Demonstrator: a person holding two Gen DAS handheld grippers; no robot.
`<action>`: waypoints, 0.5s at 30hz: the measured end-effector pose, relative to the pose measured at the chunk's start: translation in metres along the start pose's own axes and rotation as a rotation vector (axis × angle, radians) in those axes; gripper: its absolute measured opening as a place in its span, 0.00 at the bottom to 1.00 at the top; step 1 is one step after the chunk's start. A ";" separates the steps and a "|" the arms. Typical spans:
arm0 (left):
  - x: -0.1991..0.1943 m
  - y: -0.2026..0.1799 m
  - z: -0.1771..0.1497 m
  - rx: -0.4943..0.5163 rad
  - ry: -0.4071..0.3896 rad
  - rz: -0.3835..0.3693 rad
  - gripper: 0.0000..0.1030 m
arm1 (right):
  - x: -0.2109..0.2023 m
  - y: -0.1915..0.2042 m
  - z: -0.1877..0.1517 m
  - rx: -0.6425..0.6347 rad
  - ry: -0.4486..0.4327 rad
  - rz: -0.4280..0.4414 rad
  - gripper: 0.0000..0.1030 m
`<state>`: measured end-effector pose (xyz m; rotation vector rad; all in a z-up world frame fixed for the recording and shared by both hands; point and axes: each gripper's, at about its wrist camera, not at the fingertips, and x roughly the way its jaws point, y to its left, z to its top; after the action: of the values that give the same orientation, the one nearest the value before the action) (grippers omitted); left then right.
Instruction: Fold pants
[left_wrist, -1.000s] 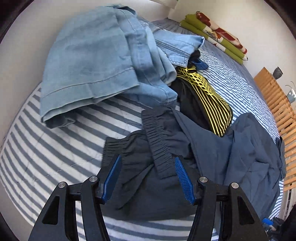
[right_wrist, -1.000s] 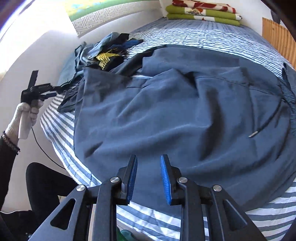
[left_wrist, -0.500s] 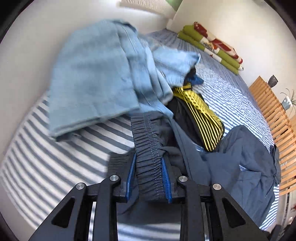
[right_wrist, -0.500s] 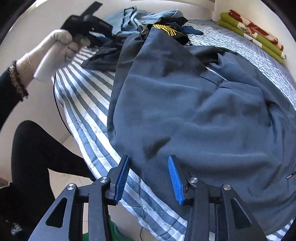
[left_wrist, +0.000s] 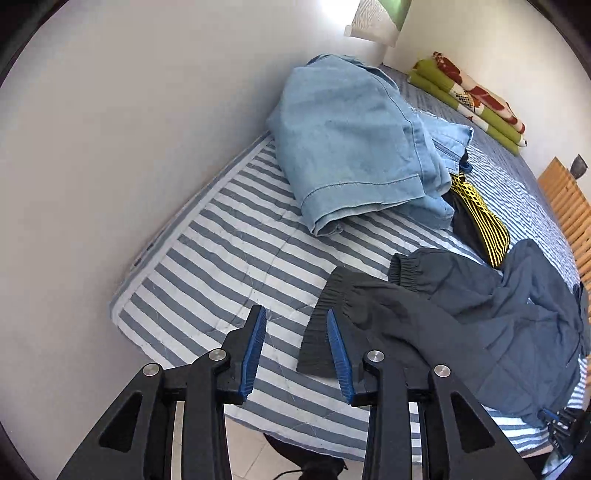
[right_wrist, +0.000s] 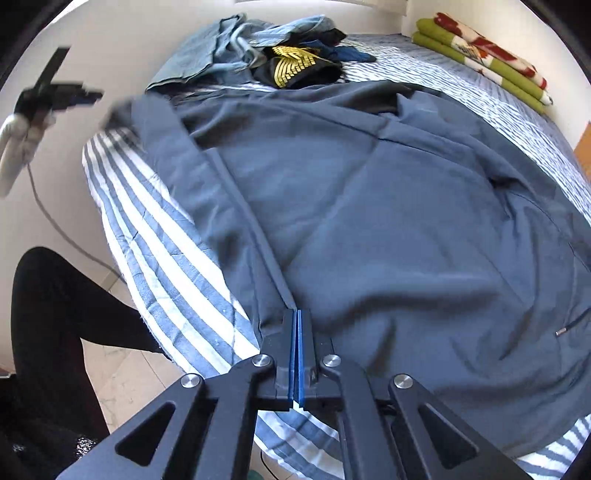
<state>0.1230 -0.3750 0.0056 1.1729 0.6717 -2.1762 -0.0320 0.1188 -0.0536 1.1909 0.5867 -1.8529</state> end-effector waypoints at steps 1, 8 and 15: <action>0.009 -0.001 -0.001 -0.008 0.026 -0.024 0.50 | -0.001 -0.001 0.000 -0.001 0.001 -0.009 0.01; 0.085 -0.009 0.012 -0.144 0.130 -0.096 0.67 | -0.002 0.002 0.006 -0.005 0.008 -0.015 0.01; 0.101 -0.050 0.025 -0.071 0.061 -0.088 0.24 | 0.003 -0.001 0.001 0.026 0.019 -0.028 0.01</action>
<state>0.0285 -0.3808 -0.0607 1.1970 0.8346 -2.1766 -0.0337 0.1169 -0.0560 1.2242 0.5950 -1.8796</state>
